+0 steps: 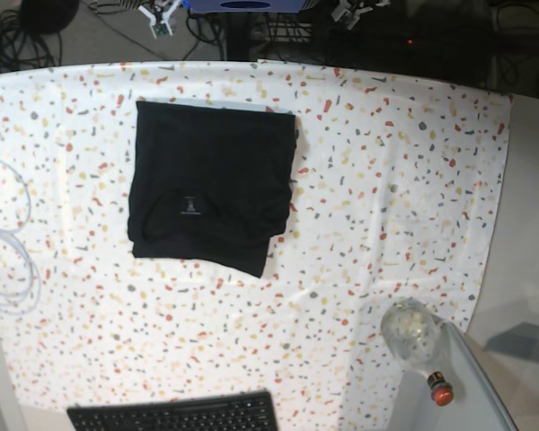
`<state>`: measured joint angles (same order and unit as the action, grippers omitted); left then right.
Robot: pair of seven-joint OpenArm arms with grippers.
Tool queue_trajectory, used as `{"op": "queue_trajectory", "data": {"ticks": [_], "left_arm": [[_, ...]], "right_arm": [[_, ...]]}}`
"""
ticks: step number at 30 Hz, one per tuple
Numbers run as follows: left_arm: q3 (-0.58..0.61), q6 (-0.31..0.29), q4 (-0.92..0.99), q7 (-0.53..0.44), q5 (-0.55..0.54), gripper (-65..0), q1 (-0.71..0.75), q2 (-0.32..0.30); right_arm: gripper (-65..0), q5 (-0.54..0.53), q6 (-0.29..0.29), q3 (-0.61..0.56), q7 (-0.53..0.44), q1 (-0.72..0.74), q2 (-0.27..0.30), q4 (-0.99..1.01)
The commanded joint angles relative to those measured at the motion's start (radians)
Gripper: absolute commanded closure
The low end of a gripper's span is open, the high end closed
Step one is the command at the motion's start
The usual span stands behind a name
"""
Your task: Layout the t-shirt on the table in an organized manner, then fold the t-shirt properly
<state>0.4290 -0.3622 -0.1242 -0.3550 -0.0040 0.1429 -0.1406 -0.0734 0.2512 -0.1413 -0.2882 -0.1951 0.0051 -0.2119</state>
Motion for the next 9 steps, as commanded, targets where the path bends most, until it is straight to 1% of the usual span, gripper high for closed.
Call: {"op": "queue_trajectory", "data": {"ticks": [1,6,9], "left_arm": [[-0.002,-0.002,-0.024,-0.011,0.002,0.0,0.007,-0.001],[-0.008,-0.002,-0.052,-0.011,-0.008,0.0,0.008,0.005],[-0.008,-0.002,-0.048,-0.009,-0.008,0.0,0.013,0.026]], "right_arm": [[0.0,-0.001,0.004,0.002,-0.004,-0.014,0.005,-0.005],[0.0,-0.003,0.004,0.006,-0.004,-0.013,0.005,-0.007],[0.0,-0.003,0.004,0.002,-0.004,-0.011,0.005,-0.007]]}}
